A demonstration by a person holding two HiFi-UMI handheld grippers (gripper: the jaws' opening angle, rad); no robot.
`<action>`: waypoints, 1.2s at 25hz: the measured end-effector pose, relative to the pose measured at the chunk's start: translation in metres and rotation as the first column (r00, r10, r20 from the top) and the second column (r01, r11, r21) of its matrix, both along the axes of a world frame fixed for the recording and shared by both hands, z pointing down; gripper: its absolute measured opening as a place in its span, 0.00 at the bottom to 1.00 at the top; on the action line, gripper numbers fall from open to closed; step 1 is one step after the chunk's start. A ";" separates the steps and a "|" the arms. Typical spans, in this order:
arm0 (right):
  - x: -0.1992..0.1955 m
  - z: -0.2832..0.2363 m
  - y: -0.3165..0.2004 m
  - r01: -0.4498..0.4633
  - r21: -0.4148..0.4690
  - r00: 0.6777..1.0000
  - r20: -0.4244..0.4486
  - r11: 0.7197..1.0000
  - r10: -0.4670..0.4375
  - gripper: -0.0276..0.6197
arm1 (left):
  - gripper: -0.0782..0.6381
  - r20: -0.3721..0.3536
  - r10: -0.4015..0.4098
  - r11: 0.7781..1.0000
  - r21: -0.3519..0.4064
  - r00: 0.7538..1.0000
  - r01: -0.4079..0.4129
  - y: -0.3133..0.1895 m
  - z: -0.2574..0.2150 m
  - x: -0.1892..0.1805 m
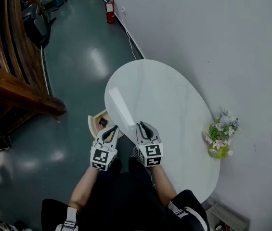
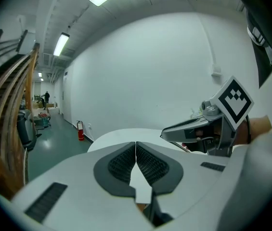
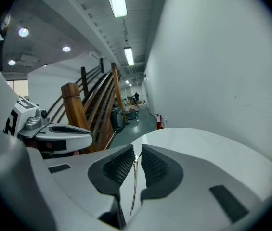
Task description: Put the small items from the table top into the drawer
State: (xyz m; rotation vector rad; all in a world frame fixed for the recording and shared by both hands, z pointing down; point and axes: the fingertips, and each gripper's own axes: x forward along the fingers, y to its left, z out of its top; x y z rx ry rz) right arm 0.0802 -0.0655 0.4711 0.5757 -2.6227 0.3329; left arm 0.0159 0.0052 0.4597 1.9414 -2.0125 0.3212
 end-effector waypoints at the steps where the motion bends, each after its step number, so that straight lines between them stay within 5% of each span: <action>1: -0.005 0.001 0.006 0.018 0.002 1.000 -0.001 1.000 -0.018 0.15 | 0.14 0.002 -0.021 1.000 0.002 1.000 0.021 0.007 0.000 -0.006; 17: -0.093 0.025 0.102 0.277 -0.033 0.960 -0.026 0.960 -0.278 0.15 | 0.14 -0.022 -0.279 0.960 -0.012 0.960 0.279 0.110 0.017 -0.080; 30: -0.134 0.103 0.143 0.382 -0.093 0.912 -0.121 0.920 -0.391 0.15 | 0.14 -0.085 -0.351 0.935 -0.082 0.933 0.344 0.149 0.077 -0.110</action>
